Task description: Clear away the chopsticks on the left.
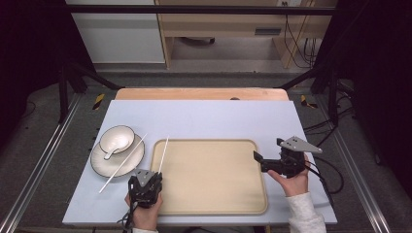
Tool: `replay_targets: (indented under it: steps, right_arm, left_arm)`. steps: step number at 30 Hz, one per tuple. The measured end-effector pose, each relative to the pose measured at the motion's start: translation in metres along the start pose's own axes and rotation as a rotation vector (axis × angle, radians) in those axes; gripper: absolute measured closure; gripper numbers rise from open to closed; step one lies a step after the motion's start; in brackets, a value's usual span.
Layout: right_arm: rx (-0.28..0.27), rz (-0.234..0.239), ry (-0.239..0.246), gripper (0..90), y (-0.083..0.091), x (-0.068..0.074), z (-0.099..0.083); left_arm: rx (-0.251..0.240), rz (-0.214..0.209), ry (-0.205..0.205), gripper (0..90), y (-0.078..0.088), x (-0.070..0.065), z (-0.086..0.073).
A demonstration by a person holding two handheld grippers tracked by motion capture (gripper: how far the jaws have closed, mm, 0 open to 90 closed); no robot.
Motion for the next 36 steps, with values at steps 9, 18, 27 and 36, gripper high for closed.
replay_targets:
  steps: [9,18,27,36]
  right_arm:
    - [0.002,-0.001,0.002,3.2,0.0,-0.0001,-0.0001]
    - [0.006,0.0,0.004,3.2,-0.0011,0.0006,-0.0006]
    - [0.006,-0.001,0.005,3.2,-0.0014,0.0007,-0.0008]
    - [0.004,0.002,0.005,3.3,-0.0003,0.0002,-0.0004]
  left_arm:
    - [0.045,0.008,0.005,84.3,-0.0038,0.0001,0.0003]
    - [0.079,0.017,-0.006,84.2,-0.0056,-0.0007,0.0008]
    - [0.086,0.016,0.002,84.1,-0.0059,-0.0008,0.002]
    - [0.091,0.004,0.002,83.7,-0.006,0.0001,0.0028]
Point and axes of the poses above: each handheld gripper's, and its own axes: y roughly backward along the jaws, z roughly out of its top, x roughly to its left, the point moved 2 cm from there along -y, roughly forward along the jaws, and after that the axes turned 8 degrees about -z, right-handed, at the moved point
